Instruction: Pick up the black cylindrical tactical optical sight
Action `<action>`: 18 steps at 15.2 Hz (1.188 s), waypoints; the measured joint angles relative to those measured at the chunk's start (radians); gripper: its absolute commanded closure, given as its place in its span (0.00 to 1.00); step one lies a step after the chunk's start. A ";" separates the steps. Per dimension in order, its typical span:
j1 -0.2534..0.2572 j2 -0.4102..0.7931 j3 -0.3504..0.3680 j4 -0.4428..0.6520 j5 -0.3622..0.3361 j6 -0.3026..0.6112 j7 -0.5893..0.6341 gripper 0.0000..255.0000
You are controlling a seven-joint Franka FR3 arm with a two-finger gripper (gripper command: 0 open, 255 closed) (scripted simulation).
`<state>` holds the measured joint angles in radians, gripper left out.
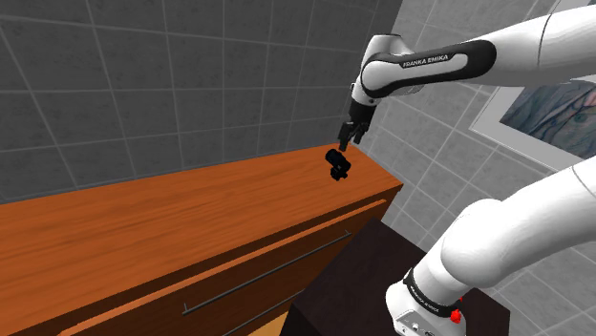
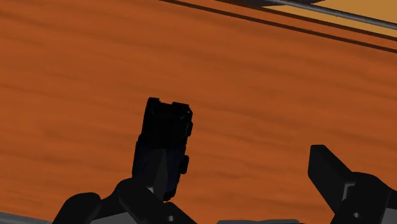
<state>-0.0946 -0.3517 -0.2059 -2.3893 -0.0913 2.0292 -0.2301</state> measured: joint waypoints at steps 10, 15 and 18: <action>-0.028 0.309 -0.100 0.110 0.101 0.211 -0.152 0.00; -0.030 0.359 -0.104 0.083 0.123 0.287 -0.172 0.00; -0.030 0.371 -0.104 0.076 0.129 0.308 -0.176 1.00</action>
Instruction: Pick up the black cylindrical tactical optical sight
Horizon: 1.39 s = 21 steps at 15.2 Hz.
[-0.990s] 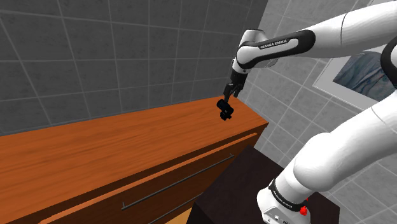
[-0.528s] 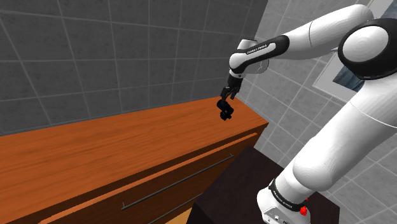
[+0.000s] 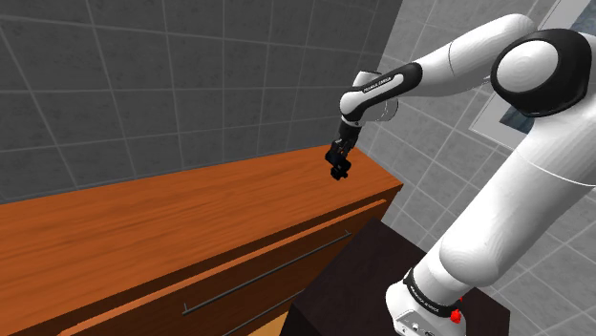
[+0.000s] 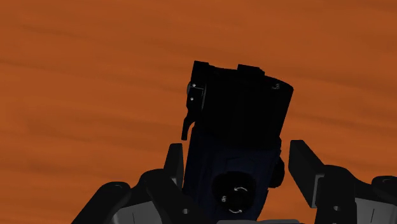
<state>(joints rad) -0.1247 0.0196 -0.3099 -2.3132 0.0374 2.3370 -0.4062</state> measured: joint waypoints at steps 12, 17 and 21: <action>0.001 -0.016 0.001 0.009 -0.007 -0.025 0.007 1.00; 0.001 -0.055 0.001 0.039 -0.024 -0.093 0.019 1.00; 0.002 -0.084 0.004 0.063 -0.035 -0.145 0.030 1.00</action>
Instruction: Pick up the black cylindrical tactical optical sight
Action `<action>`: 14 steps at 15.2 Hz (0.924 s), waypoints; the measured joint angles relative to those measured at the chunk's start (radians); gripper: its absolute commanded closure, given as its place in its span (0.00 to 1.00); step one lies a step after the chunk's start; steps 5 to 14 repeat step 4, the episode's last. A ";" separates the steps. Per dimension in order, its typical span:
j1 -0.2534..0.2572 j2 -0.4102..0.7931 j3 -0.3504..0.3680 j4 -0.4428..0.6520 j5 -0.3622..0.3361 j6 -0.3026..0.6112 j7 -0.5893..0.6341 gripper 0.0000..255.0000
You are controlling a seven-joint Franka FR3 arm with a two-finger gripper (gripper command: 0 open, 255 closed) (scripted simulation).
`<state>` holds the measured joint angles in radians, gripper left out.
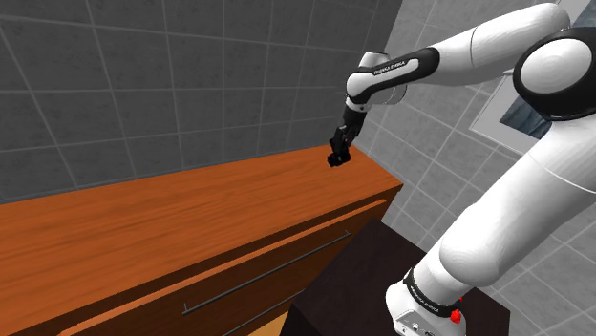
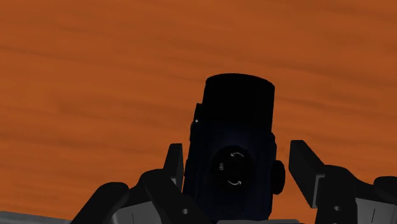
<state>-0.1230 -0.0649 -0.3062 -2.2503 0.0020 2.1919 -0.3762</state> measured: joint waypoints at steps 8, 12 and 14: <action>-0.001 -0.024 0.001 0.028 -0.009 -0.052 0.005 1.00; -0.001 -0.024 0.001 0.028 -0.009 -0.052 0.005 1.00; -0.001 -0.024 0.001 0.028 -0.009 -0.052 0.005 1.00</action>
